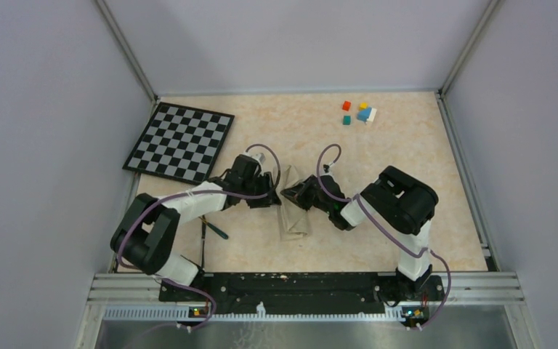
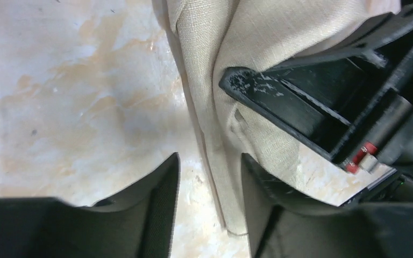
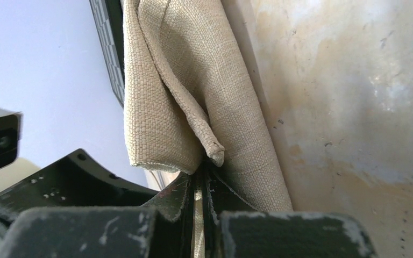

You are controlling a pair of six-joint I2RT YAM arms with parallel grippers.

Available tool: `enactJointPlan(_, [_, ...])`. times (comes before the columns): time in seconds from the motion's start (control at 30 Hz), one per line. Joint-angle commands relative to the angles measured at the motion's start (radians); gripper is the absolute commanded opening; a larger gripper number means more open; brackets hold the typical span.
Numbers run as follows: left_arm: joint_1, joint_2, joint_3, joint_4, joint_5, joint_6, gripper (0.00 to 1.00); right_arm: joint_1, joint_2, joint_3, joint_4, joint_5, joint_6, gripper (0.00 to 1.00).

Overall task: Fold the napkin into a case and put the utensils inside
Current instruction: Fold the 2/3-rectangle-folded napkin at the center of the board.

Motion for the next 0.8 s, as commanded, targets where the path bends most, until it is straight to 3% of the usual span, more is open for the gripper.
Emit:
enactJointPlan(0.0, [0.0,-0.106,0.02,-0.085,-0.051,0.025,0.55,0.015,0.006,0.001,0.029,0.035,-0.004,0.0])
enactJointPlan(0.1, [-0.01,-0.102,0.025,-0.053,0.025,0.027,0.62,0.015,0.007,0.008,0.025,0.032,-0.003,0.0])
enactJointPlan(0.33, [-0.071,-0.042,0.033,-0.046,-0.004,0.028,0.64,0.015,-0.007,0.019,0.005,0.036,-0.009,0.0])
enactJointPlan(0.47, [-0.076,0.055,0.034,-0.025,-0.007,0.025,0.53,0.016,-0.006,0.027,0.001,0.027,-0.009,0.0])
enactJointPlan(0.6, [-0.065,0.083,0.014,-0.039,-0.079,0.02,0.29,0.015,-0.036,0.026,0.032,-0.045,-0.094,0.0])
enactJointPlan(0.7, [-0.063,0.091,-0.003,-0.028,-0.079,0.026,0.22,0.005,-0.103,0.059,-0.095,-0.142,-0.247,0.27])
enactJointPlan(0.77, [-0.062,0.087,-0.017,-0.015,-0.071,0.024,0.21,-0.018,-0.152,0.06,-0.145,-0.218,-0.345,0.38])
